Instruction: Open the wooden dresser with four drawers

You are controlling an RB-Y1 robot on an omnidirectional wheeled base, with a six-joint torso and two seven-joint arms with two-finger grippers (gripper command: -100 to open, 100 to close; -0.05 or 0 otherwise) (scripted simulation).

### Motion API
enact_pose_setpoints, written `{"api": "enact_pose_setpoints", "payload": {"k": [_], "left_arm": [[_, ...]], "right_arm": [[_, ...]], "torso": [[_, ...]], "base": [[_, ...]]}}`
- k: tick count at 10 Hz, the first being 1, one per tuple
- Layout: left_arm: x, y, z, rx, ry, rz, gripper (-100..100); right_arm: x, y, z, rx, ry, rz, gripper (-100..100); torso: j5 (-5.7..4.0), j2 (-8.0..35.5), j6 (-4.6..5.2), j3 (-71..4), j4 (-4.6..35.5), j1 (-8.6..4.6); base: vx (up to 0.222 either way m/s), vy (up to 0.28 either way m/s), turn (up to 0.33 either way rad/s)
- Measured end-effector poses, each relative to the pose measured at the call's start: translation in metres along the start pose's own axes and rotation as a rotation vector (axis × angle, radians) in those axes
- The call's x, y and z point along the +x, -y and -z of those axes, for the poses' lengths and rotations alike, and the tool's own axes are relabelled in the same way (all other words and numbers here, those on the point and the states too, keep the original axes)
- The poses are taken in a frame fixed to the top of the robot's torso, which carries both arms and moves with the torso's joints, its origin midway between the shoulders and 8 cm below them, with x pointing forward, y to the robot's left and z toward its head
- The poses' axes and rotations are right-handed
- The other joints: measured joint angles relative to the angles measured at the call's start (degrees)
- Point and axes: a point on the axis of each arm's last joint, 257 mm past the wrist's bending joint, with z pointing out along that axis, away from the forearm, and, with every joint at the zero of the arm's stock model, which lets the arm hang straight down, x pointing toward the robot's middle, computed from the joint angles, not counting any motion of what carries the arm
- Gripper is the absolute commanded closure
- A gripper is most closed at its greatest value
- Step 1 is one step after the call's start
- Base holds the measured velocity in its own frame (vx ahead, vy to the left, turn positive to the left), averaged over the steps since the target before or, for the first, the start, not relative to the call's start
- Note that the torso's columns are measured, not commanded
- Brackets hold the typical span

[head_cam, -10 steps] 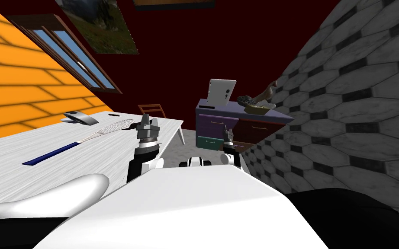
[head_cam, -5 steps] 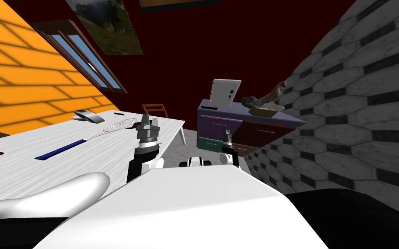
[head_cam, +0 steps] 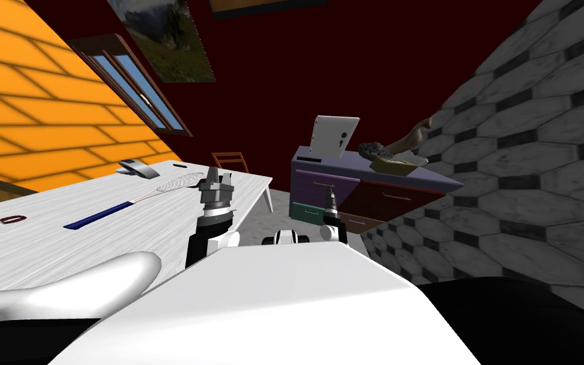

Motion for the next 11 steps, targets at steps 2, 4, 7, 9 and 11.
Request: {"api": "enact_pose_setpoints", "payload": {"k": [2, 4, 7, 9, 11], "left_arm": [[0.000, 0.000, 0.000, 0.000, 0.000, 0.000, 0], [0.000, 0.000, 0.000, 0.000, 0.000, 0.000, 0], [0.000, 0.000, 0.000, 0.000, 0.000, 0.000, 0], [0.000, 0.000, 0.000, 0.000, 0.000, 0.000, 0], [0.000, 0.000, 0.000, 0.000, 0.000, 0.000, 0]], "right_arm": [[-0.004, -0.007, 0.002, -0.023, 0.000, -0.076, -100], [-0.010, -0.014, 0.004, -0.045, -0.003, -0.151, -100], [-0.019, -0.024, 0.006, -0.081, -0.010, -0.263, -100], [-0.025, -0.031, 0.009, -0.101, -0.016, -0.331, -100], [-0.031, -0.035, 0.012, -0.125, -0.029, -0.410, -100]], "torso": [[0.00, 0.0, 0.02, 0.0, 0.0, -0.02], [0.01, 0.0, 0.00, 0.0, 0.0, 0.02], [0.00, 0.0, -0.01, 0.0, 0.0, 0.00], [-0.01, 0.0, -0.01, 0.0, 0.0, -0.01], [0.00, 0.0, 0.01, 0.0, 0.0, 0.00]], "base": [[0.044, -0.017, 0.068], [0.038, -0.006, 0.071], [0.036, -0.010, 0.068], [0.036, -0.014, 0.096], [0.030, -0.013, 0.049]]}}
